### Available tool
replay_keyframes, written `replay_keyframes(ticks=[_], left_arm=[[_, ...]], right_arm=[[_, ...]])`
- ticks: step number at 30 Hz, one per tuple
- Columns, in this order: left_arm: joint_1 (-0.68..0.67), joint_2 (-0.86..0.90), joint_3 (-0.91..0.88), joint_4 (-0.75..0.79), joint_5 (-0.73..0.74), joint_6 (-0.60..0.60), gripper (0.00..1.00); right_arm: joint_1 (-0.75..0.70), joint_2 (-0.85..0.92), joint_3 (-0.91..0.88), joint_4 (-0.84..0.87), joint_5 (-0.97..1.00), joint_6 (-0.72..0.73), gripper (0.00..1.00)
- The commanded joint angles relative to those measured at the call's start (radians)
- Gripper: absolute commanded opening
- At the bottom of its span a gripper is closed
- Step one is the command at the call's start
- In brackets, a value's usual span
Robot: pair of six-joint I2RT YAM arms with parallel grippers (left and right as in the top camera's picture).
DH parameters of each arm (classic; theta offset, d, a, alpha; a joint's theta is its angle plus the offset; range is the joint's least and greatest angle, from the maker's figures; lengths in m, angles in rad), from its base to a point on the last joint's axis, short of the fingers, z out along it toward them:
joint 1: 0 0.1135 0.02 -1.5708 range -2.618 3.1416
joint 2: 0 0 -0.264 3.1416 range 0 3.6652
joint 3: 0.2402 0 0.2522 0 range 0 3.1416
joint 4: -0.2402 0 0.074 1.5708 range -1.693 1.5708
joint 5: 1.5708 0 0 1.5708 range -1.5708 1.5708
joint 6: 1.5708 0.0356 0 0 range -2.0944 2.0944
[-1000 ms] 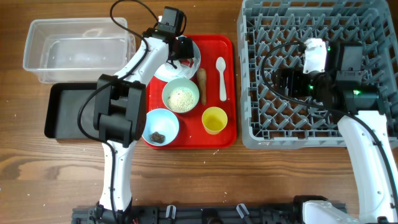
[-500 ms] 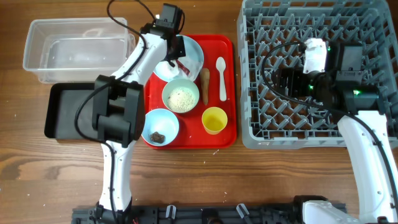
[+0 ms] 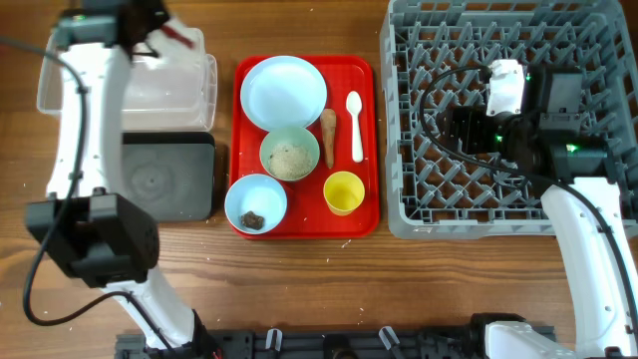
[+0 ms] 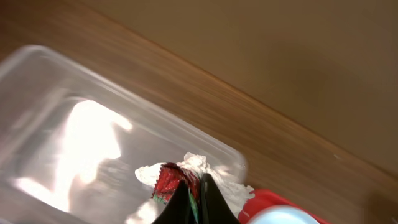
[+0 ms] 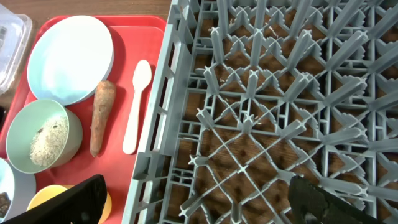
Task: Sort waste into correct bins and load items into the dishwasher rack
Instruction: 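Carry the wrappers and tissue left and drop them into the clear bin, then grasp the rim of the light-blue rice bowl with the left gripper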
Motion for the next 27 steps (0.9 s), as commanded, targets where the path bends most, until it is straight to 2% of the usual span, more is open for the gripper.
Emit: replay_keyframes(ticks=[1, 3, 5, 6, 7, 9, 10, 13, 15, 17, 18, 20, 23, 27], left_arm=[[0.098, 0.077, 0.013, 0.035, -0.022, -0.009, 0.04], [0.132, 0.14, 0.013, 0.062, -0.022, -0.021, 0.04], [0.145, 0.184, 0.013, 0.071, -0.022, -0.021, 0.21], [0.148, 0.204, 0.013, 0.072, -0.022, -0.021, 0.45], [0.148, 0.222, 0.013, 0.071, -0.022, -0.021, 0.62], [0.148, 0.23, 0.013, 0.073, -0.022, -0.021, 0.84], [0.148, 0.227, 0.014, 0.08, -0.022, -0.02, 0.89], [0.146, 0.189, 0.014, 0.071, 0.003, -0.012, 0.92], [0.138, 0.127, 0.014, 0.039, 0.101, 0.058, 0.93], [0.119, 0.074, 0.014, -0.02, 0.175, 0.059, 0.95], [0.093, 0.029, 0.014, -0.098, 0.227, 0.06, 0.96], [0.037, -0.028, 0.014, -0.235, 0.278, 0.059, 0.96], [-0.066, -0.047, 0.014, -0.386, 0.304, 0.066, 0.96], [-0.229, -0.034, -0.035, -0.439, 0.3, 0.071, 0.95]], right_arm=[[-0.002, 0.007, 0.023, 0.006, -0.01, 0.009, 0.94], [-0.002, 0.007, 0.023, 0.008, -0.01, 0.026, 0.94], [-0.002, 0.007, 0.023, 0.008, -0.01, 0.034, 0.94], [-0.002, 0.008, 0.023, 0.008, -0.01, 0.034, 0.94], [-0.002, 0.007, 0.023, 0.009, -0.01, 0.034, 0.94], [-0.002, 0.007, 0.023, 0.009, -0.01, 0.034, 0.94], [-0.002, 0.007, 0.023, 0.009, -0.01, 0.034, 0.94], [-0.002, 0.007, 0.023, 0.009, -0.01, 0.034, 0.94], [-0.002, 0.007, 0.023, 0.009, -0.01, 0.034, 0.94], [-0.002, 0.007, 0.023, 0.013, -0.011, 0.036, 0.96], [-0.002, 0.007, 0.023, 0.022, -0.01, 0.062, 1.0], [-0.002, 0.007, 0.023, 0.036, -0.01, 0.117, 1.0], [-0.002, 0.007, 0.023, 0.04, -0.01, 0.116, 1.0], [-0.002, 0.007, 0.023, 0.048, -0.01, 0.116, 1.0]])
